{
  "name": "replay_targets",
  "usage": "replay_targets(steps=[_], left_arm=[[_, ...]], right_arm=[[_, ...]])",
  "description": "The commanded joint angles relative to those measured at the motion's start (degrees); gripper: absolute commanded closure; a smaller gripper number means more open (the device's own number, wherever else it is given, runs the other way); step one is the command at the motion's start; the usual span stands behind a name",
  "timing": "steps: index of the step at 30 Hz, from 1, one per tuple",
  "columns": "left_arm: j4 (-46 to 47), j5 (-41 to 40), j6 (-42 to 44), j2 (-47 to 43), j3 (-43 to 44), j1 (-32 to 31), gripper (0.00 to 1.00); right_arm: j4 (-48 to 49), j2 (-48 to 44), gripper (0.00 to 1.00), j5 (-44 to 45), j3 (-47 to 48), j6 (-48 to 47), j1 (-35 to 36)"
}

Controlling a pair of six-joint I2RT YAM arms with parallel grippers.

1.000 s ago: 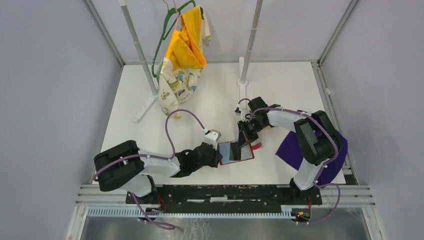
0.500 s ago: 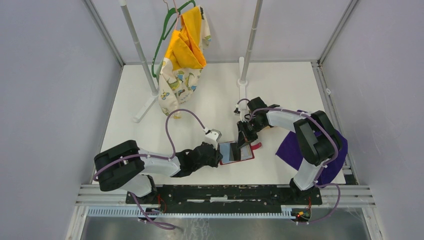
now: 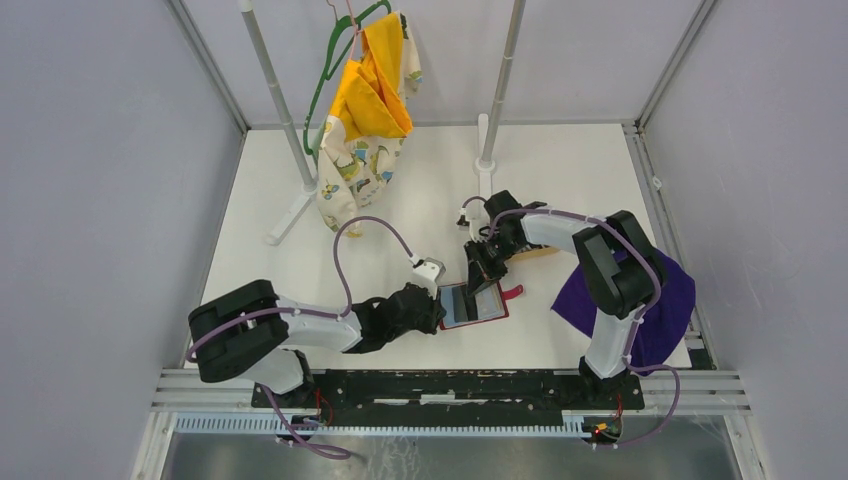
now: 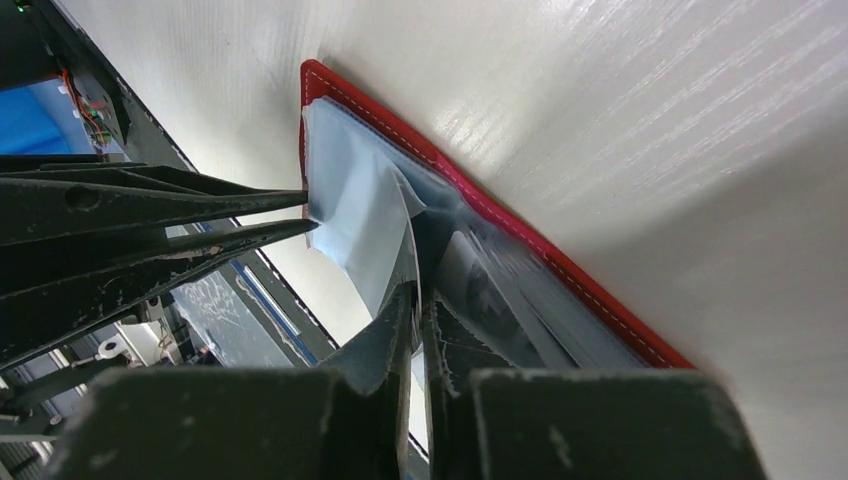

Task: Put the credit cards into the card holder
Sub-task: Insert the credit card into the card holder.

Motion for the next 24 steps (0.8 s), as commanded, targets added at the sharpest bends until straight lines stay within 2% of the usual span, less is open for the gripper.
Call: replay_targets(steps=[1, 8, 13, 17, 21, 24], left_arm=[[0.3, 1.8, 1.8, -4.2, 2.5, 0.2, 0.81], [2.2, 7.8, -1.6, -10.0, 2.2, -0.3, 0.73], [7.3, 9.7, -5.1, -6.2, 4.8, -2.0, 0.73], [3.5, 4.0, -6.3, 0.1, 11.3, -4.7, 0.76], [-7.3, -5.1, -6.3, 7.0, 20.8, -7.9, 0.8], [-14.5, -9.3, -7.2, 11.7, 26.4, -8.1, 0.87]], right_arm=[[-0.1, 1.8, 0.88, 1.0, 2.0, -3.3, 0.9], [0.3, 0.9, 0.74, 0.5, 2.2, -4.6, 1.0], [0.7, 0.5, 0.71, 0.2, 2.3, -5.1, 1.0], [1.1, 0.3, 0.68, 0.3, 1.8, -5.0, 1.0], [1.5, 0.1, 0.68, 0.3, 1.4, -5.0, 1.0], [1.6, -0.1, 0.68, 0.3, 1.4, -4.9, 1.0]])
